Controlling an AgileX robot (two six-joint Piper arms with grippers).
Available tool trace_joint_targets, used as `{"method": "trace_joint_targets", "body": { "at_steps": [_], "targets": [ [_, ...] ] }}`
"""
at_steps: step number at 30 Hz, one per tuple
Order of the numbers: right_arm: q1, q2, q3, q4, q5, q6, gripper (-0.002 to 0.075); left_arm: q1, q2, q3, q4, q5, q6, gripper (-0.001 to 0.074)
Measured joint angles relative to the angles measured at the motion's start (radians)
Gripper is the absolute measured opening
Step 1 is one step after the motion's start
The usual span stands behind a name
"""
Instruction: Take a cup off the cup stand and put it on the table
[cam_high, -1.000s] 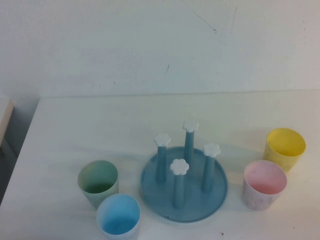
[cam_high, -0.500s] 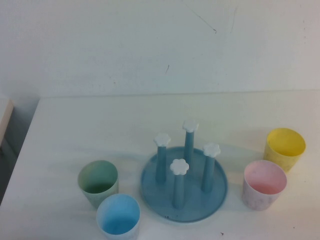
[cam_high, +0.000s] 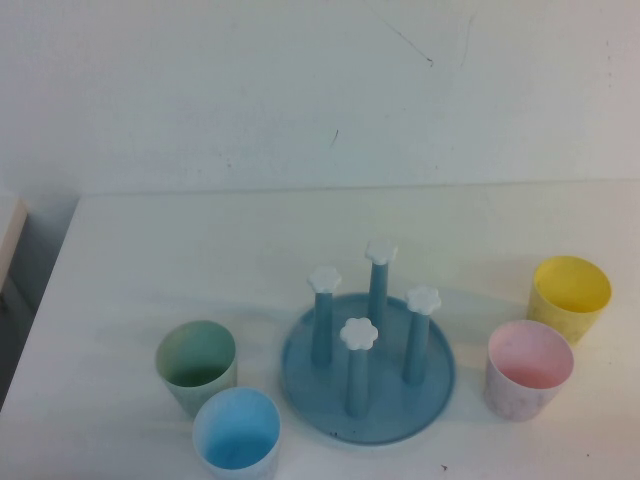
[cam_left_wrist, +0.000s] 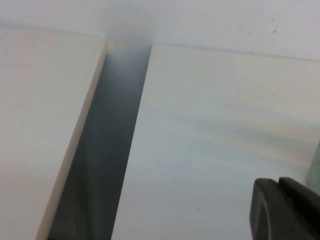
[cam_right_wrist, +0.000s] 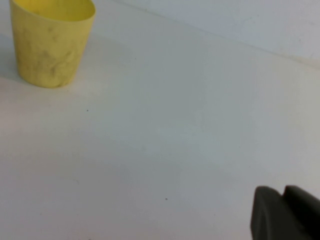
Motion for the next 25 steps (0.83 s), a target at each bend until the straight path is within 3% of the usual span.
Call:
{"method": "trace_joint_targets", "body": {
  "at_steps": [25],
  "targets": [
    [0.000, 0.000, 0.000, 0.000, 0.000, 0.000, 0.0031, 0.000, 0.000, 0.000, -0.045, 0.002, 0.000, -0.0002]
  ]
}}
